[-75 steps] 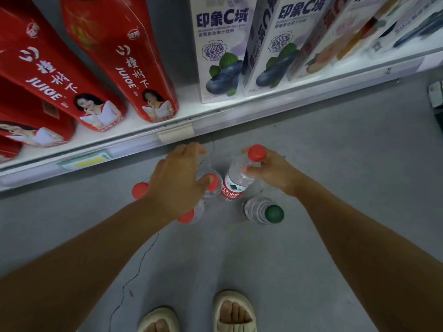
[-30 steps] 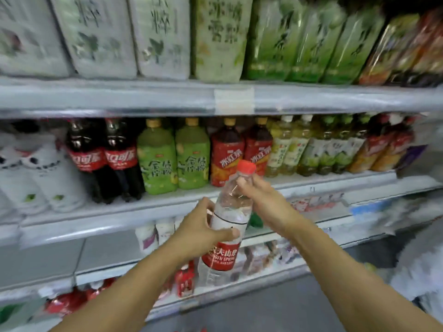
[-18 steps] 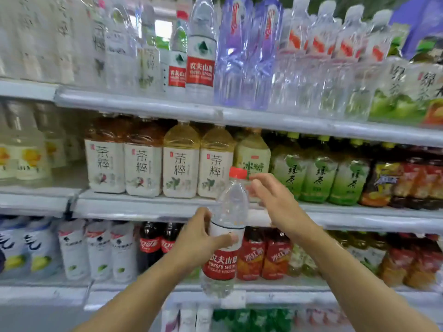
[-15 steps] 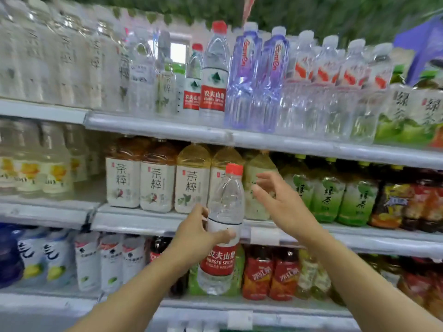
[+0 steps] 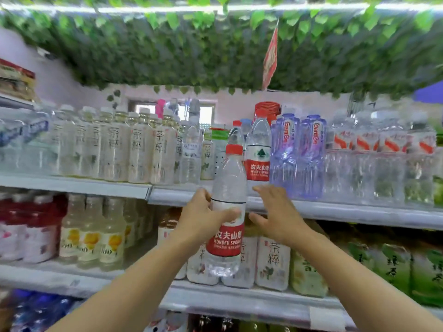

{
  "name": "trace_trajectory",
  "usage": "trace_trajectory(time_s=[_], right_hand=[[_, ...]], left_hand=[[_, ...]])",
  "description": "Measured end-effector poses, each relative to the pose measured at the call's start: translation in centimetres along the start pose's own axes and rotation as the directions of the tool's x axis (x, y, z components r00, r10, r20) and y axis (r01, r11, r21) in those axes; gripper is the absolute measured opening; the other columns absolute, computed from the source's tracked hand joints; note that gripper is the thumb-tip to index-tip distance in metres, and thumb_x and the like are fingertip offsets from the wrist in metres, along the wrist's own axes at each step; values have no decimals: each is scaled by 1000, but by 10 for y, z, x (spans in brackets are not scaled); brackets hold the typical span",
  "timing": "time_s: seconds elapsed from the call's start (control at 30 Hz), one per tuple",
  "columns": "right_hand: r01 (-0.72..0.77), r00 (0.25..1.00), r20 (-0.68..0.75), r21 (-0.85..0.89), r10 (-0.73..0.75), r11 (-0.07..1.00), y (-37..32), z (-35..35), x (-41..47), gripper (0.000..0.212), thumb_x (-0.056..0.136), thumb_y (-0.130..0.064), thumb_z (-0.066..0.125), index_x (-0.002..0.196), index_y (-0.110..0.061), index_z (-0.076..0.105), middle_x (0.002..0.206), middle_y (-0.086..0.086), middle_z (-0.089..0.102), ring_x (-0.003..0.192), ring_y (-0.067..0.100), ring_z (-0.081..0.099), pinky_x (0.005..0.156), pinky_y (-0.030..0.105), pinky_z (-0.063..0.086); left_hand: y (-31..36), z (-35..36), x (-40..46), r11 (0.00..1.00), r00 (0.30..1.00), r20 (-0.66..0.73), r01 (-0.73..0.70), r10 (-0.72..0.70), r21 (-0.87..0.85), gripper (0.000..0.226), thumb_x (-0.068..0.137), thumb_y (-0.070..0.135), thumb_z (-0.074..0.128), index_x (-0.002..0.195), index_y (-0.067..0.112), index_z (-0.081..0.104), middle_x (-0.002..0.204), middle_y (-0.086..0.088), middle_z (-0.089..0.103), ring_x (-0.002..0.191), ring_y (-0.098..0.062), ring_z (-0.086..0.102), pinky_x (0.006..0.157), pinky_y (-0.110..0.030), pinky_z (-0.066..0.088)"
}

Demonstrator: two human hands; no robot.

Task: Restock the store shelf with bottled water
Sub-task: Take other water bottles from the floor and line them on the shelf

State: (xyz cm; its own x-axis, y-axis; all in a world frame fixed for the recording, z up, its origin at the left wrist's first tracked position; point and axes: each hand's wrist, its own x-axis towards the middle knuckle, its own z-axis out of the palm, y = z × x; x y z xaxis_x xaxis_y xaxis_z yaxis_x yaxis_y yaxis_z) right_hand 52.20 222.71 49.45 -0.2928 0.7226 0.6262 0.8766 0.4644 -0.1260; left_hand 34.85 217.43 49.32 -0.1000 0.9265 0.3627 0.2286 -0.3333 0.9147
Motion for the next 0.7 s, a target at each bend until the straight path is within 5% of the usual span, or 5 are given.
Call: trace_trajectory(time_s=[0.37, 0.6, 0.7], right_hand=[[-33, 999, -38, -234, 25, 972, -30, 30, 58, 65, 93, -47, 48, 146, -19, 24, 149, -3, 25, 138, 17, 17, 115, 34, 16], [-49, 992, -128, -323, 8, 945, -28, 49, 66, 51, 92, -49, 47, 133, -19, 45, 138, -3, 40, 127, 19, 29, 107, 36, 26], [-52, 980, -198, -376, -26, 925, -25, 58, 65, 45, 84, -51, 44, 111, -18, 60, 115, -3, 56, 111, 21, 45, 96, 40, 45]], left_hand=[[57, -46, 124, 955, 978, -25, -206, 205, -216, 46, 76, 21, 77, 107, 15, 45, 102, -4, 62, 82, -16, 62, 56, -27, 46], [45, -30, 196, 957, 981, 7, -187, 193, -222, 49, 73, 20, 80, 108, 12, 46, 101, -7, 63, 82, -22, 65, 69, -37, 56], [33, -19, 214, 970, 984, 14, -172, 177, -171, 52, 68, 29, 83, 101, 15, 46, 101, -8, 63, 85, -26, 66, 77, -45, 57]])
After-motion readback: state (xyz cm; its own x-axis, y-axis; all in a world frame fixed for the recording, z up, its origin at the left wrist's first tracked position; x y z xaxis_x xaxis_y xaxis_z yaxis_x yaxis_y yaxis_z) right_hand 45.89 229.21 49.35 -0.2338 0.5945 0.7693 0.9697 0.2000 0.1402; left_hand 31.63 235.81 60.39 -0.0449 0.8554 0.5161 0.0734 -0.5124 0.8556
